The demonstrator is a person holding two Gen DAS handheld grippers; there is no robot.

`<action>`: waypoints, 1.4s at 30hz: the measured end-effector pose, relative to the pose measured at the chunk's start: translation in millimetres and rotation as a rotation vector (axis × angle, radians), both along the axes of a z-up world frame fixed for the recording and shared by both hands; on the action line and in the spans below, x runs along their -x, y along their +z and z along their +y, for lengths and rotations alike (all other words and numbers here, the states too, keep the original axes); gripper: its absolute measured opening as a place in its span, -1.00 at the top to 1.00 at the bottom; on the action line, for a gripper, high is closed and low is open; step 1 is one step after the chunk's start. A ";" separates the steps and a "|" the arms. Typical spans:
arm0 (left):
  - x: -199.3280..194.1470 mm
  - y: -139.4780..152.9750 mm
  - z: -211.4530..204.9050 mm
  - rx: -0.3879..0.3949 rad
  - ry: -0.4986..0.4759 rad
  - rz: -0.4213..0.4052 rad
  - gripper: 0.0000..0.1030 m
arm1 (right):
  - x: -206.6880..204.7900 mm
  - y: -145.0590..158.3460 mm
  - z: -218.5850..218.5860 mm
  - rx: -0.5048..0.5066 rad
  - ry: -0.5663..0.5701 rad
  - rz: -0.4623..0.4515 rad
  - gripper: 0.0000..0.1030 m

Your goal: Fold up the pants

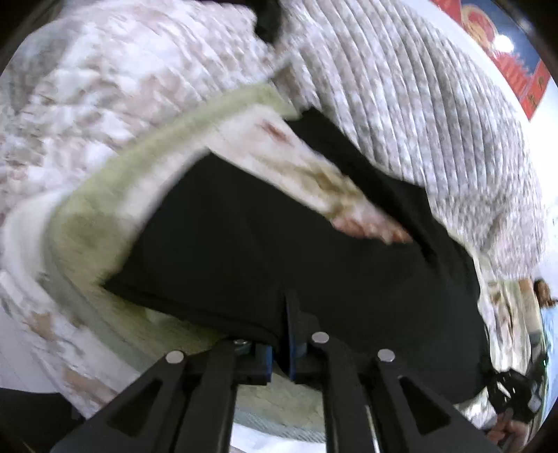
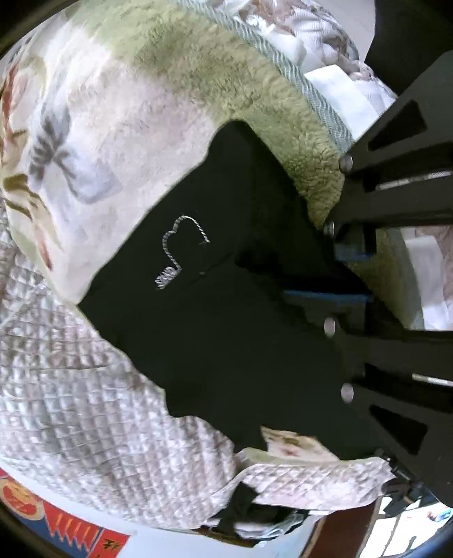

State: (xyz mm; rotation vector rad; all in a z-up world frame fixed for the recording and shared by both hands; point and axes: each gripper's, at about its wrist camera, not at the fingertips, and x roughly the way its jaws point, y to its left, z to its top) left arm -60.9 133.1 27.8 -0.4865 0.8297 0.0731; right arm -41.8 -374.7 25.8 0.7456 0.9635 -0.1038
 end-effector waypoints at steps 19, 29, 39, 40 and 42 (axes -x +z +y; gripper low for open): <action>13.4 15.3 45.7 -0.233 0.290 0.060 0.83 | 29.3 9.8 -18.9 0.097 -0.191 0.038 0.68; -19.6 51.5 -5.7 -0.221 0.043 -0.057 0.05 | -15.4 62.8 32.6 0.483 0.086 -0.093 0.29; -81.8 -15.4 -78.4 -0.267 -0.250 0.132 0.05 | -54.2 16.2 57.5 0.544 0.262 0.048 0.20; -82.2 -11.7 -76.5 -0.258 -0.243 0.122 0.05 | -54.5 22.4 55.4 0.550 0.253 0.029 0.18; -85.0 -4.0 -79.4 -0.284 -0.227 0.121 0.04 | -60.6 28.1 56.3 0.517 0.277 -0.001 0.09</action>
